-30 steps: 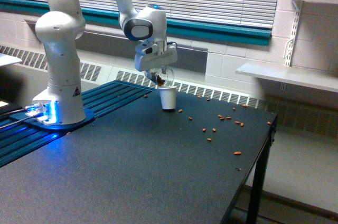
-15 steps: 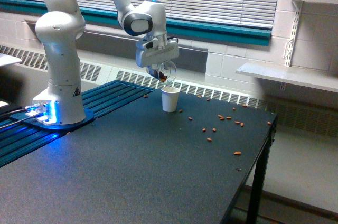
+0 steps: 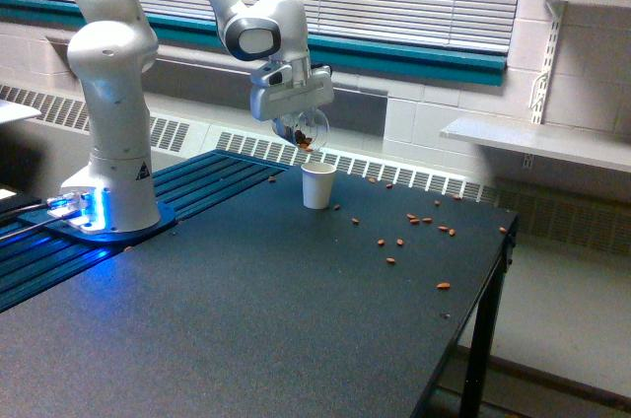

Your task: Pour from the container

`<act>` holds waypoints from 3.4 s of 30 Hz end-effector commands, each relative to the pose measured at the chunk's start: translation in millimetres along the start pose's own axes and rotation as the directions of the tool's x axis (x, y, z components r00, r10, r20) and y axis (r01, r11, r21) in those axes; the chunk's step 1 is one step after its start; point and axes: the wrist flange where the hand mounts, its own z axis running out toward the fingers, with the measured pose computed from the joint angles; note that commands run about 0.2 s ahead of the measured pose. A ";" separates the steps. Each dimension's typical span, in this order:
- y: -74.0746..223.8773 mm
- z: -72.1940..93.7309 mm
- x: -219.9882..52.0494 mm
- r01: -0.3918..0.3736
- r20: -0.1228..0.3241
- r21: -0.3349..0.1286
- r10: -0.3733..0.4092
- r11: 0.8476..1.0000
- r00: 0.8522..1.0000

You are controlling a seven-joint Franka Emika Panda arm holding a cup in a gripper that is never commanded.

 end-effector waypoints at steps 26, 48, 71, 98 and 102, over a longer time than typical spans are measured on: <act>-19.2 -7.3 8.2 0.016 0.070 0.070 -0.021 0.997 0.997; -33.0 -3.0 -12.1 -0.007 0.115 0.141 -0.009 0.990 0.993; -19.5 11.5 -17.7 -0.029 0.078 0.086 0.022 0.996 0.997; -6.7 11.5 -2.7 -0.078 0.108 0.119 0.065 0.990 0.992; -11.6 3.0 -1.8 -0.075 0.110 0.139 0.060 0.988 0.992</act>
